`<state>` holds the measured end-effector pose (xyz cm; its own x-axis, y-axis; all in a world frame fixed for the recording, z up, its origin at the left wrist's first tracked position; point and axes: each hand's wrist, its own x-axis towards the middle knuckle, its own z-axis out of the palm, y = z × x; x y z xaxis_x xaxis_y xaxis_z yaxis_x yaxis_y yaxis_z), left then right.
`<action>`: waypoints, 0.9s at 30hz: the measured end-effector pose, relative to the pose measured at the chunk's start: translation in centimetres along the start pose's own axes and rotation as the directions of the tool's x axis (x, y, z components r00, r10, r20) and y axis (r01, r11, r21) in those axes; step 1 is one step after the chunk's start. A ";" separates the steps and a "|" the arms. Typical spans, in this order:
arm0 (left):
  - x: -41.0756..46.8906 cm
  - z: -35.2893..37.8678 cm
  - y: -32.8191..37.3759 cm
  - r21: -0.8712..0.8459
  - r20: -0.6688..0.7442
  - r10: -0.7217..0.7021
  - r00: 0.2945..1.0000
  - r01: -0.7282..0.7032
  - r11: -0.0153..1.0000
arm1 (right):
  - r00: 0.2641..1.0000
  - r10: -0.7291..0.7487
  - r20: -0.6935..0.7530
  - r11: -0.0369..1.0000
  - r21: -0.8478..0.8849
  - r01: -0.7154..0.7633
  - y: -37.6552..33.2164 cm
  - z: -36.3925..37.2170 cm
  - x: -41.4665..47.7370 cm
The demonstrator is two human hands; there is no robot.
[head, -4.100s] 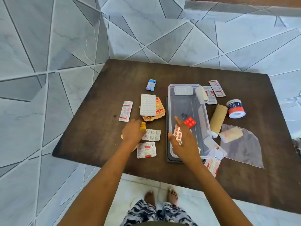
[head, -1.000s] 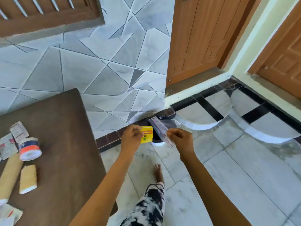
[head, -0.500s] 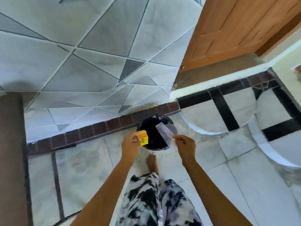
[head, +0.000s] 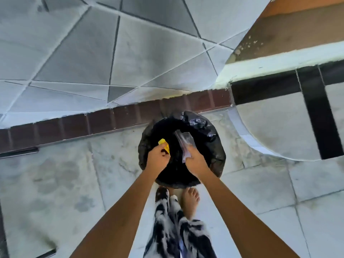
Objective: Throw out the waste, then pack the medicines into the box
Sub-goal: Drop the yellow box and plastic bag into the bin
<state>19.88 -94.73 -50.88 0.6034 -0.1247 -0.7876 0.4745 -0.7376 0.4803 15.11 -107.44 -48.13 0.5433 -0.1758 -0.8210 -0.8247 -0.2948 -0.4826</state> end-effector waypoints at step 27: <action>-23.7 -8.2 13.4 0.273 -0.187 0.286 0.940 -0.230 0.934 | 0.925 -0.315 -0.213 0.924 -0.289 0.248 -9.2 -10.1 -22.3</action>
<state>17.24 -96.24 -22.63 0.8225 -0.2039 -0.5310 0.1301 -0.8414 0.5245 12.13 -110.27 -22.33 0.7957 -0.2702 -0.5421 -0.5822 -0.5880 -0.5615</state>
